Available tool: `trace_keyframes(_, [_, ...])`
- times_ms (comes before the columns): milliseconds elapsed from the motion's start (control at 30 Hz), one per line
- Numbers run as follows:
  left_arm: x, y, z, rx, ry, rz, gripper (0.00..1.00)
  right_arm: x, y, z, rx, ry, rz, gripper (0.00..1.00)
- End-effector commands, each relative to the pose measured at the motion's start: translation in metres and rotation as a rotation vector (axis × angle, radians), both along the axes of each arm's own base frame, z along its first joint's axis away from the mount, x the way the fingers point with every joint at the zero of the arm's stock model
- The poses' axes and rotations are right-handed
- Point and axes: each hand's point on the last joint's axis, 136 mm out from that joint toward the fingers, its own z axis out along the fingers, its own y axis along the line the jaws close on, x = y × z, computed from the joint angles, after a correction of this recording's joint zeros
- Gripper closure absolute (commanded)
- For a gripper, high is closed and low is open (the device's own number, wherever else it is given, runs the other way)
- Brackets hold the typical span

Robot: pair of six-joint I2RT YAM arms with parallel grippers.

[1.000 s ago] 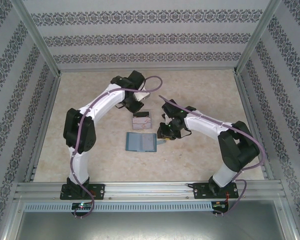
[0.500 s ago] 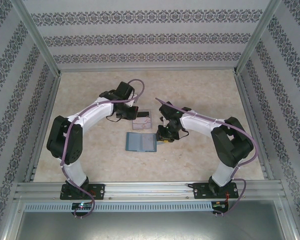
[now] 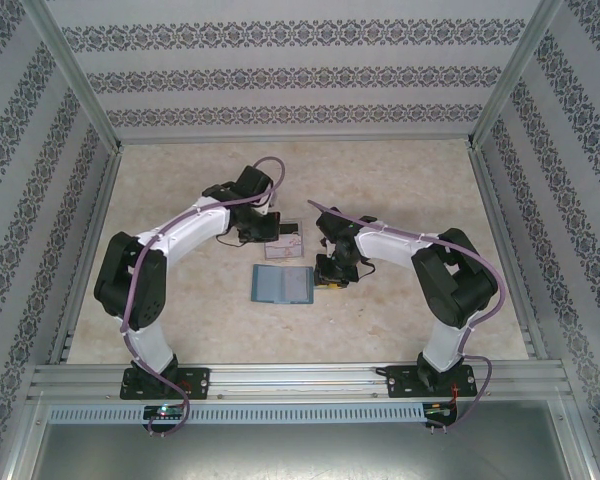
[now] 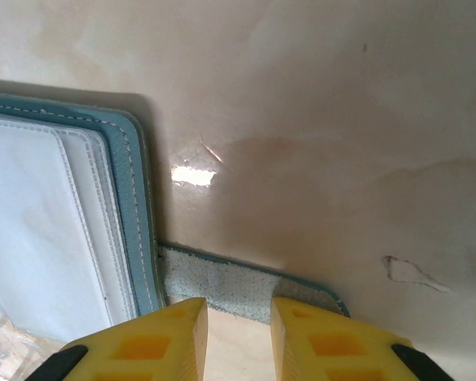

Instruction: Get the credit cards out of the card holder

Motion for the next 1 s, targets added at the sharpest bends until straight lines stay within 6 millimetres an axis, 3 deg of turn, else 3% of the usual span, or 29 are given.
trace_keyframes(0, [-0.024,-0.014,0.002,-0.041,0.060,0.013,1.00,0.001,-0.004,-0.009,-0.039,-0.008,0.009,0.72])
trace_keyframes(333, [-0.055,-0.052,-0.027,-0.130,0.156,0.015,1.00,-0.002,-0.005,-0.017,-0.020,0.004,0.000,0.89])
trace_keyframes(600, [-0.075,-0.081,-0.051,-0.176,0.235,-0.019,1.00,-0.003,-0.002,-0.021,-0.002,0.018,-0.006,0.90])
trace_keyframes(967, [-0.088,-0.074,-0.080,-0.117,0.288,-0.015,1.00,-0.002,-0.003,-0.017,0.006,0.015,-0.010,0.88])
